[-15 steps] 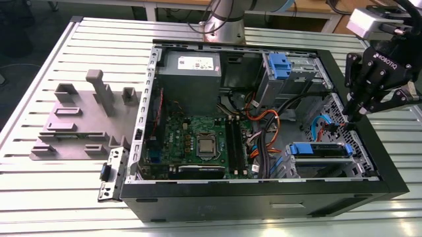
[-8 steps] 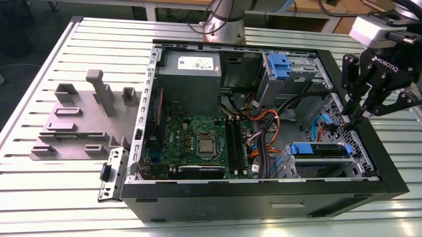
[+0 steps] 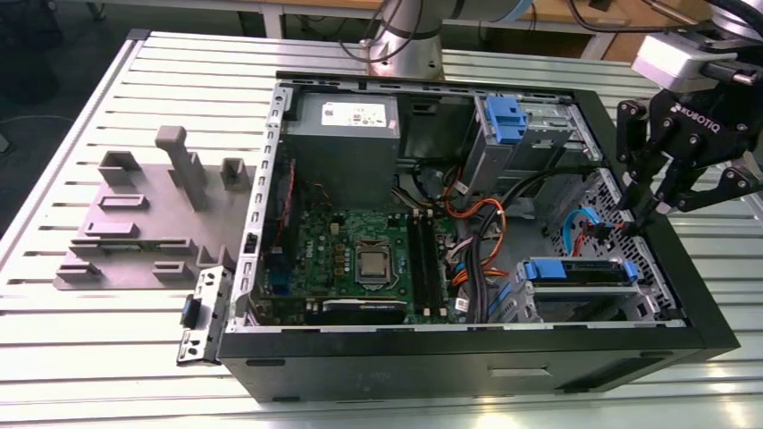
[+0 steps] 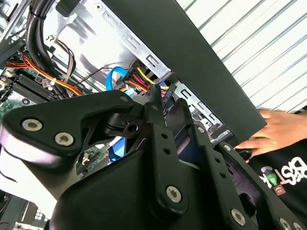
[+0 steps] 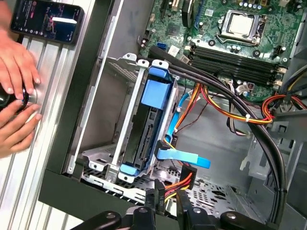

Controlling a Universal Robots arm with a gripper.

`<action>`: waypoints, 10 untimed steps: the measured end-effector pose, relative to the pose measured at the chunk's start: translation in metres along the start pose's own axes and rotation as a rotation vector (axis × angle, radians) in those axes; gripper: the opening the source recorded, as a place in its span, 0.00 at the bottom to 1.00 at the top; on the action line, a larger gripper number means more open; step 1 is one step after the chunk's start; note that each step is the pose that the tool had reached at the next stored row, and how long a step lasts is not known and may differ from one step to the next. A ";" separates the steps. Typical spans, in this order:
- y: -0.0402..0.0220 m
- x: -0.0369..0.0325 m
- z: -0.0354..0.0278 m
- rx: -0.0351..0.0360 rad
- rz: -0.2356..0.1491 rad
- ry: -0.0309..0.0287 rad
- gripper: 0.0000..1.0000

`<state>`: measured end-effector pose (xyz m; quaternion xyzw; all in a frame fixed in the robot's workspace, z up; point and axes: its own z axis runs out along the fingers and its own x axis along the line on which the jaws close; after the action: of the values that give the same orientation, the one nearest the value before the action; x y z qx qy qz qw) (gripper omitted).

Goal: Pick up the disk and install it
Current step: 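Insert the first disk wire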

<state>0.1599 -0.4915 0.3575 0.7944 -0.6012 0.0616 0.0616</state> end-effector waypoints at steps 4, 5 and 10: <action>-0.0001 -0.0001 0.0001 -0.0054 -0.001 0.0016 0.31; -0.0004 0.0000 0.0003 -0.0081 -0.001 0.0025 0.31; -0.0027 0.0005 0.0016 -0.0259 -0.002 0.0098 0.31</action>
<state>0.1627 -0.4916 0.3559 0.7937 -0.6009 0.0576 0.0748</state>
